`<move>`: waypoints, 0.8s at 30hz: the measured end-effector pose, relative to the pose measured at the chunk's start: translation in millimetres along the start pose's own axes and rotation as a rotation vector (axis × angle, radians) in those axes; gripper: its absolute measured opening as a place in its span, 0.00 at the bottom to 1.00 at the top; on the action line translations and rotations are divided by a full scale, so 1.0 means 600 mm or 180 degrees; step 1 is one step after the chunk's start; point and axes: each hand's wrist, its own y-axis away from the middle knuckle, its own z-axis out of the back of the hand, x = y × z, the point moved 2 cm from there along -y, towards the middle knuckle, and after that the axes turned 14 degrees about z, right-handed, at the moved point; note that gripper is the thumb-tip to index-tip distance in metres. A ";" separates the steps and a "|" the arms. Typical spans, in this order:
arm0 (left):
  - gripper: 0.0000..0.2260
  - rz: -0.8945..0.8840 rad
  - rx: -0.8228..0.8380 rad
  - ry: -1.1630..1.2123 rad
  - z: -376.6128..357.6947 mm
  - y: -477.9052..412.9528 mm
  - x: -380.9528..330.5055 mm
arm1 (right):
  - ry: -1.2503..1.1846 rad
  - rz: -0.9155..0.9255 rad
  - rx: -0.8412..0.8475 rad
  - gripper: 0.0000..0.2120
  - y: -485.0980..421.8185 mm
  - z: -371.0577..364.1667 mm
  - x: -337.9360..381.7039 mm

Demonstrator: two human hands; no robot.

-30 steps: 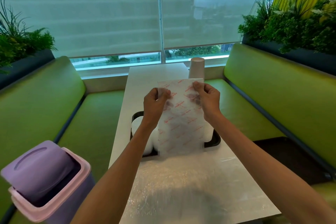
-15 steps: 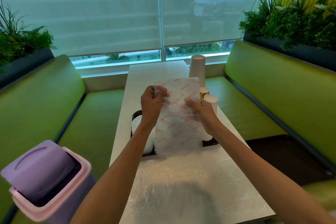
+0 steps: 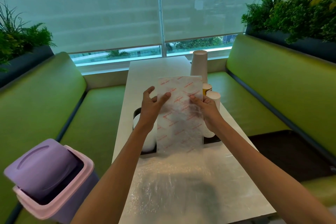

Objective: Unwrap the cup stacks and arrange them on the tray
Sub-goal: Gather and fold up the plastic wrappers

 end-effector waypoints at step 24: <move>0.24 0.0278 0.0822 0.0424 0.043 -0.016 0.052 | 0.0105 -0.0636 0.0906 0.18 -0.010 0.030 0.014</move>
